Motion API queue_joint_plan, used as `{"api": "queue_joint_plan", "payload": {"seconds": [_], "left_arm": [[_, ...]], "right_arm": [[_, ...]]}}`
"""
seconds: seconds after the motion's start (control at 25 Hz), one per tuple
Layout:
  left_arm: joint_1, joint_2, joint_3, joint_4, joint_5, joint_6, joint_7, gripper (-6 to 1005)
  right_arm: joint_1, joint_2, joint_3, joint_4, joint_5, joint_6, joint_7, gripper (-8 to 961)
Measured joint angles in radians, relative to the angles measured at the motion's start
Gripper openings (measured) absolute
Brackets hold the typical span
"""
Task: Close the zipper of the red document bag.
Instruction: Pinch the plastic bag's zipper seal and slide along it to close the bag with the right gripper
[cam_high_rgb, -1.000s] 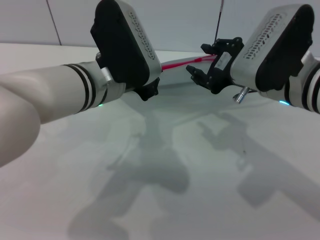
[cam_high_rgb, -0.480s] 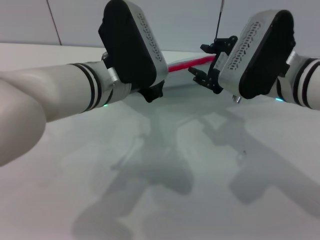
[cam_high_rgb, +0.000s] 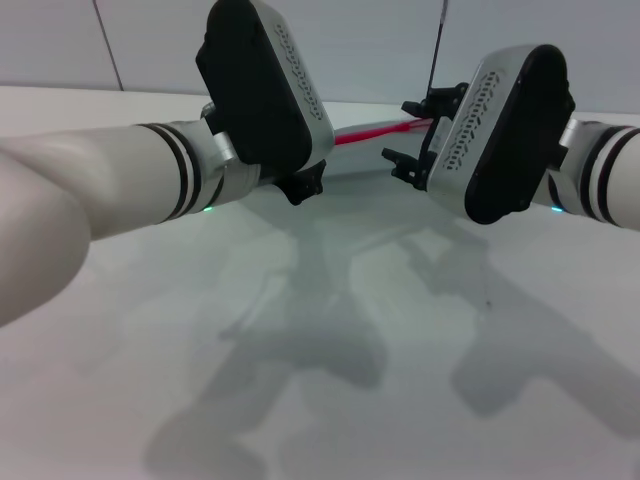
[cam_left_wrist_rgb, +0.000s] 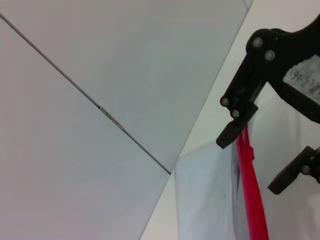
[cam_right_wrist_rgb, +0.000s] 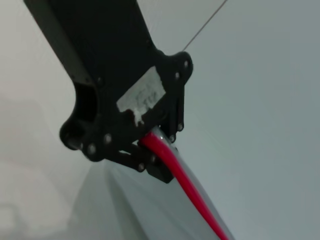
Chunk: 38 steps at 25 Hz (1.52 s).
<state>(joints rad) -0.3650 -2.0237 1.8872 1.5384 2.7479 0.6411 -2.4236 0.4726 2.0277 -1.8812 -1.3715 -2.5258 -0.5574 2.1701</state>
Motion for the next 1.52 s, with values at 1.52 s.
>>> {"api": "queue_joint_plan", "payload": {"seconds": [1.52], "left_arm": [[0.002, -0.001, 0.0, 0.035, 0.004, 0.003, 0.01, 148]], "right_arm": [[0.004, 0.001, 0.006, -0.021, -0.028, 0.007, 0.059, 206]]}}
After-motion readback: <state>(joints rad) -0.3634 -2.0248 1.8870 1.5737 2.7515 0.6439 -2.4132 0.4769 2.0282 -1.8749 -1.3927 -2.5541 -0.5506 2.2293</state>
